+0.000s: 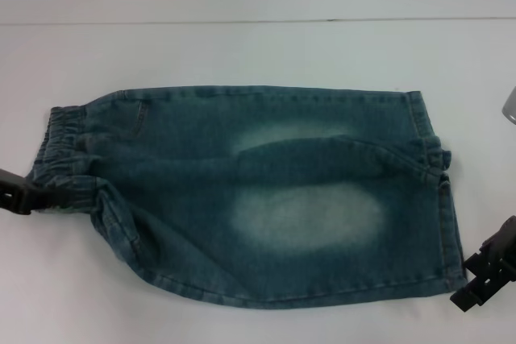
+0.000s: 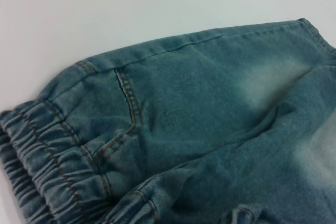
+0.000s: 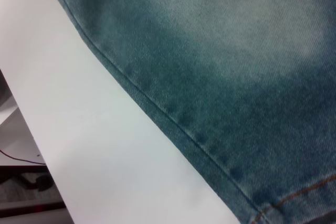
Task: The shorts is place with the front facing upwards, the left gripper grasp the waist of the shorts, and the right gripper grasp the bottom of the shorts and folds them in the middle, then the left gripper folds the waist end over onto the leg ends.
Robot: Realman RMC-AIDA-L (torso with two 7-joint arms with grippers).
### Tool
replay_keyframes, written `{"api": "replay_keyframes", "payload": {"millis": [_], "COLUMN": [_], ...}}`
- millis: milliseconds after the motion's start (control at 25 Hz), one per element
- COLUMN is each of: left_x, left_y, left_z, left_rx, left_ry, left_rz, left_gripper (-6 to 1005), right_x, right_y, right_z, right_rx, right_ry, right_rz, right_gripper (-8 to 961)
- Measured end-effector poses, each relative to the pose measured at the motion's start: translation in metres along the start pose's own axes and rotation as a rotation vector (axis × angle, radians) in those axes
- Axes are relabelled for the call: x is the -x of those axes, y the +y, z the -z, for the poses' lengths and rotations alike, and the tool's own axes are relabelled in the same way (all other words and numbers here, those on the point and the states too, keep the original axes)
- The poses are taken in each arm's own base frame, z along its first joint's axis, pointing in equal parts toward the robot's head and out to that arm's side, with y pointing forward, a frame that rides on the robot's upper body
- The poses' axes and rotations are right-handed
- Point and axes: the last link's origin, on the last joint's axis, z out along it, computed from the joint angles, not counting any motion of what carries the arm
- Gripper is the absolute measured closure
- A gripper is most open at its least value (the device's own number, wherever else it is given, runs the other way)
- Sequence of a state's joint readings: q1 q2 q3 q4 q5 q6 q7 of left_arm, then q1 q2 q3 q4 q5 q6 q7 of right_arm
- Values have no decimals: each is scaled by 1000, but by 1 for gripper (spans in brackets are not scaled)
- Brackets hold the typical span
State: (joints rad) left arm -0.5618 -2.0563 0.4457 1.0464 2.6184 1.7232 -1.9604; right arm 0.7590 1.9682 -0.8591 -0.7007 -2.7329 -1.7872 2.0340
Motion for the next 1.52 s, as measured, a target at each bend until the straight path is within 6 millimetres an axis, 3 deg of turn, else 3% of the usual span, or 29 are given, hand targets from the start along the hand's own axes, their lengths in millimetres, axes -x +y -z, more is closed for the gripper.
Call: {"api": "replay_keyframes", "payload": {"millis": [440,680,1080,1200,1520], "left_x": [2,5,5,4,-4], "left_y": [-1,-1,1,1,0], "left_z": [-3,-3,-6,-5,4], "left_rx": [1,1,14,18,40], "left_ry": [0,0,-3,-5,3], "left_rz": [4,10,15,14,64], "left_gripper": [981,981,981,981,981], "right_x": [10,13,14,14,7], "right_y": [3,2,1,0,-1], "right_z": [-6,-10,-11,-12,3], "right_rx": [-12,-24,-40,-41,16], "right_ry": [-15,-23,-26,-27,-150], "right_rz": [46,50,71,71,88], "right_gripper": [207,434,688,888,923]}}
